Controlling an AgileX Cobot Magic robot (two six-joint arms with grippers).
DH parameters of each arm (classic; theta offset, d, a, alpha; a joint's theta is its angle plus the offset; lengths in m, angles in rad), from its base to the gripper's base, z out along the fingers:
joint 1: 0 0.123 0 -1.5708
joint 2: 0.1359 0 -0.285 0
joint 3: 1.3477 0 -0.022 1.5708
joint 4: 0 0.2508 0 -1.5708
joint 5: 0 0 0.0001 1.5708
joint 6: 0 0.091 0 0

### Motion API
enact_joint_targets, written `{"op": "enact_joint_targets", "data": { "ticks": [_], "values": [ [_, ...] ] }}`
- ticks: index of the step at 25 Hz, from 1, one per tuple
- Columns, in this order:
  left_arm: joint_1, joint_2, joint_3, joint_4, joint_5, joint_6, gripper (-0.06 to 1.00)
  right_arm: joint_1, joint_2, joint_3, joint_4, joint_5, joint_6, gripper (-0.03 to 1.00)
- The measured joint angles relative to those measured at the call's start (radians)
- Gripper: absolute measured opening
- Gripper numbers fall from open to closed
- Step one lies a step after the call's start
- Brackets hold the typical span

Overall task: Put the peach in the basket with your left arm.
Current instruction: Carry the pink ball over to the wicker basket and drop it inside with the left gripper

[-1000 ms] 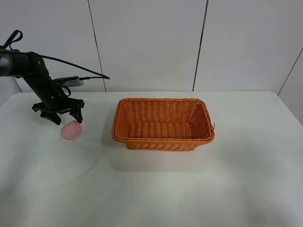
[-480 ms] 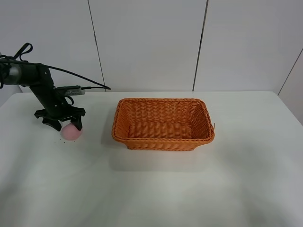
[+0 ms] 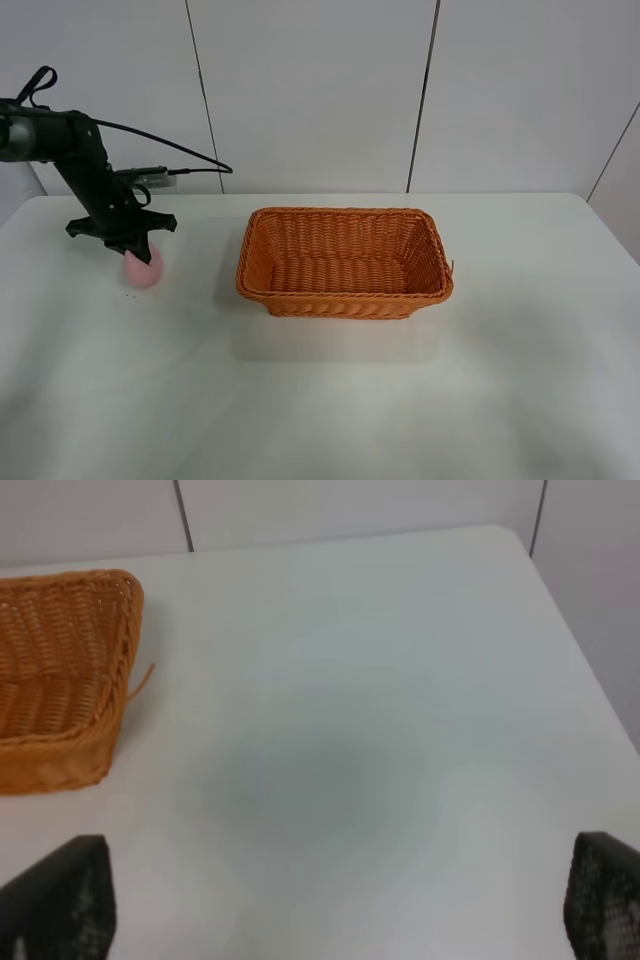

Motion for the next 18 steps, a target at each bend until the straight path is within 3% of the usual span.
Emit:
{"op": "enact_joint_targets", "data": {
  "ticks": [10, 15, 18],
  "values": [
    [-0.026, -0.088, -0.282, 0.023, 0.289, -0.046, 0.12, 0.000, 0.000, 0.000, 0.000, 0.000, 0.000, 0.69],
    [-0.134, -0.089, -0.352, 0.028, 0.290, -0.056, 0.12, 0.000, 0.000, 0.000, 0.000, 0.000, 0.000, 0.69],
    [-0.240, -0.089, -0.357, 0.028, 0.290, -0.060, 0.12, 0.000, 0.000, 0.000, 0.000, 0.000, 0.000, 0.69]
  ]
}}
